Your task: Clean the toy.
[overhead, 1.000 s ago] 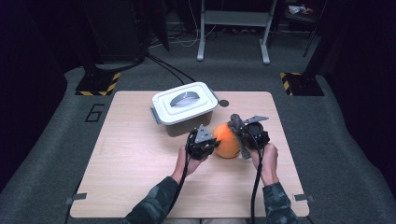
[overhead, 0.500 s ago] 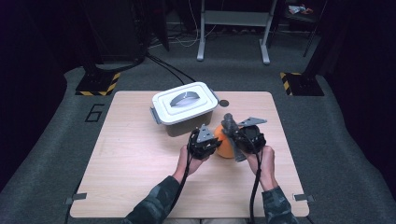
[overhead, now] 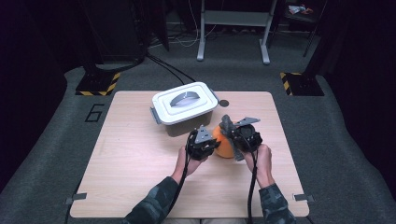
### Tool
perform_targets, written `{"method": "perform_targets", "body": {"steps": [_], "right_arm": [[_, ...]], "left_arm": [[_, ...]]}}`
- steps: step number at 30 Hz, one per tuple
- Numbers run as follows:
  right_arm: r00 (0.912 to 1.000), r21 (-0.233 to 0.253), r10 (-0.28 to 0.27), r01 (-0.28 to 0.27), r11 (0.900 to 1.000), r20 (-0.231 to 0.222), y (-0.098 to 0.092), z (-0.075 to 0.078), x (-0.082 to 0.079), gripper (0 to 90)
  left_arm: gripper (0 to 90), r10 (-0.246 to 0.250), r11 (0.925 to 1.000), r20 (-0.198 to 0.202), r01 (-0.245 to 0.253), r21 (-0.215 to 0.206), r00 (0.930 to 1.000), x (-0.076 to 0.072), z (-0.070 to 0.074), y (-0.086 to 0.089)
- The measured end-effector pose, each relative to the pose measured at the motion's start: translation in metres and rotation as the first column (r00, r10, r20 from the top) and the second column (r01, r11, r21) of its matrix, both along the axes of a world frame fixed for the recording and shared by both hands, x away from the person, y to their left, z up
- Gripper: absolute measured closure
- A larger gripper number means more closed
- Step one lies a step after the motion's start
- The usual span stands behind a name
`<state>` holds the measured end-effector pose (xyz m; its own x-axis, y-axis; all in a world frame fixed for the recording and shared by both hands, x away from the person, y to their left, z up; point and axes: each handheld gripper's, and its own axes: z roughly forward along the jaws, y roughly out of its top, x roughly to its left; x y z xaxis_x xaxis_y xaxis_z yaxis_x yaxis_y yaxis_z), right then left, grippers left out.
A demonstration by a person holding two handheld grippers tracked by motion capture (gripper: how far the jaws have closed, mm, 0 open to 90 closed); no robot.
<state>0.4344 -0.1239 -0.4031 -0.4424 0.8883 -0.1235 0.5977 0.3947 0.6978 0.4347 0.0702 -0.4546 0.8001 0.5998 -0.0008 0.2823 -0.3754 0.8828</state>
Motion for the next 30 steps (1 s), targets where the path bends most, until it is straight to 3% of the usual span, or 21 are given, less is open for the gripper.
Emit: {"method": "perform_targets", "body": {"steps": [2, 13, 18, 25, 30], "right_arm": [[0.9983, 0.001, -0.058, 0.058, 0.998, -0.001, -0.013, -0.005, 0.008, 77.9], [0.9943, 0.015, -0.106, 0.106, 0.994, 0.002, -0.027, -0.009, 0.010, 77.6], [0.9896, 0.040, -0.144, 0.144, 0.989, -0.003, -0.044, -0.009, 0.005, 76.9], [0.9781, 0.048, -0.200, 0.203, 0.978, -0.056, -0.071, -0.023, -0.001, 76.6], [0.9785, 0.066, -0.189, 0.195, 0.979, -0.082, -0.075, -0.025, -0.012, 76.5]], "left_arm": [[83.6, 0.005, 1.0000, 0.002, -0.005, -0.004, 1.0000, 0.000, -0.001, 0.001], [83.5, 0.022, 0.9997, -0.001, -0.022, -0.008, 0.9998, 0.001, -0.001, 0.002], [83.5, 0.029, 0.9995, 0.001, -0.029, -0.008, 0.9996, 0.003, -0.001, 0.005], [83.5, 0.036, 0.9993, -0.002, -0.036, -0.012, 0.9994, 0.003, -0.001, 0.005], [83.5, 0.035, 0.9993, -0.003, -0.035, -0.008, 0.9994, 0.004, -0.001, 0.006]]}}
